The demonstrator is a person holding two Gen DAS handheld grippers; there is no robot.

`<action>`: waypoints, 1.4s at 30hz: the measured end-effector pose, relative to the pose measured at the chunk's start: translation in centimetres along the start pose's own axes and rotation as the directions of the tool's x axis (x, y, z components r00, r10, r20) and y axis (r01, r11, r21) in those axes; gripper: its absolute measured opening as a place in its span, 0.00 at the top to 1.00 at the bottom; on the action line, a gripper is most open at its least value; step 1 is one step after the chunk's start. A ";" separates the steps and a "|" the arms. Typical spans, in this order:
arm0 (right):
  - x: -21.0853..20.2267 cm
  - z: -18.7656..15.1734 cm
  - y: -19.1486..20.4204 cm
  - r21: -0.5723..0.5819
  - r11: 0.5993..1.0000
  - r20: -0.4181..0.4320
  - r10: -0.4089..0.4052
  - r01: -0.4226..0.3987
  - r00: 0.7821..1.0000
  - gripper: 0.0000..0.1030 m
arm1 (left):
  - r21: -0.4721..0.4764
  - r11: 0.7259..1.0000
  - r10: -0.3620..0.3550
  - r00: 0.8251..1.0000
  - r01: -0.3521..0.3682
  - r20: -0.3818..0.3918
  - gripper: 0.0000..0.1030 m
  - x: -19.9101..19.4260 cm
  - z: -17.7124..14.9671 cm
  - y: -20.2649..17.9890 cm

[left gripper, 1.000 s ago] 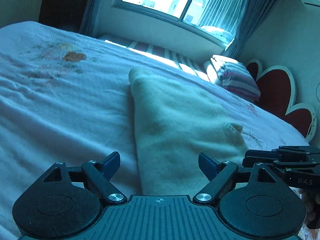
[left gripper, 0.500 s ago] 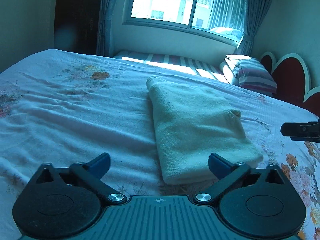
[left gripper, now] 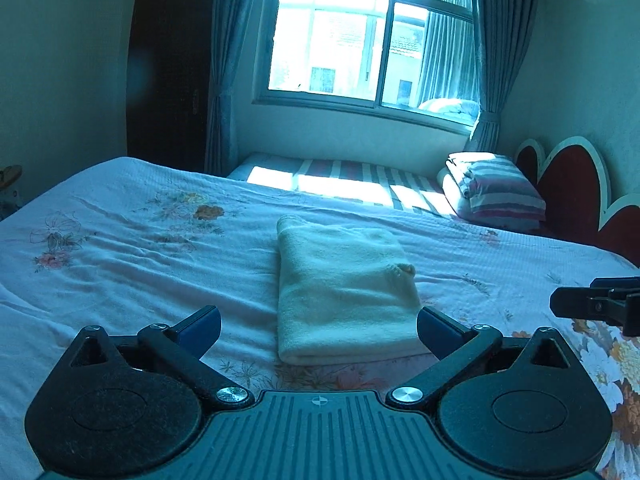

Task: Fold small clothes

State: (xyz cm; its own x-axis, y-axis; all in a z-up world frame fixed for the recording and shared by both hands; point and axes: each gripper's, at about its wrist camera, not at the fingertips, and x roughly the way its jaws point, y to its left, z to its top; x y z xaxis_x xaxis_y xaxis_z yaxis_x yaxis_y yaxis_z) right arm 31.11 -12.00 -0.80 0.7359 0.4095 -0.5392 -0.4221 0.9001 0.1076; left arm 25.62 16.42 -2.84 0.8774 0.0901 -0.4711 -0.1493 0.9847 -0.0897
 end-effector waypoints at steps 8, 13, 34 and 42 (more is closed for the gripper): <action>-8.1 -2.4 0.6 -0.016 0.999 0.059 -0.029 0.031 0.998 0.00 | 0.018 1.000 -0.011 0.999 0.010 0.050 0.00 -8.6 -1.0 -3.8; -12.2 -3.6 1.1 -0.025 0.999 0.107 -0.041 0.044 0.993 0.00 | 0.014 1.000 -0.005 0.997 0.004 0.079 0.00 -13.1 -2.0 -4.9; -17.0 -4.9 2.5 -0.068 0.997 0.166 -0.035 0.047 0.986 0.00 | 0.005 1.000 0.001 0.988 -0.002 0.153 0.00 -19.0 -3.0 -6.0; -17.3 -4.7 2.1 -0.058 0.997 0.174 -0.047 0.058 0.984 0.00 | 0.016 1.000 -0.010 0.987 0.007 0.159 0.00 -18.9 -2.8 -6.6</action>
State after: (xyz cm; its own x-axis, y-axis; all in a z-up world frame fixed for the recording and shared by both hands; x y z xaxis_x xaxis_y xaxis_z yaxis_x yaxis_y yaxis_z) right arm 14.96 -17.86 4.87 0.8358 0.3859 -0.3905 -0.4085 0.9124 0.0273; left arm 8.77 7.82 4.21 0.9402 0.1033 -0.3245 -0.1358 0.9876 -0.0792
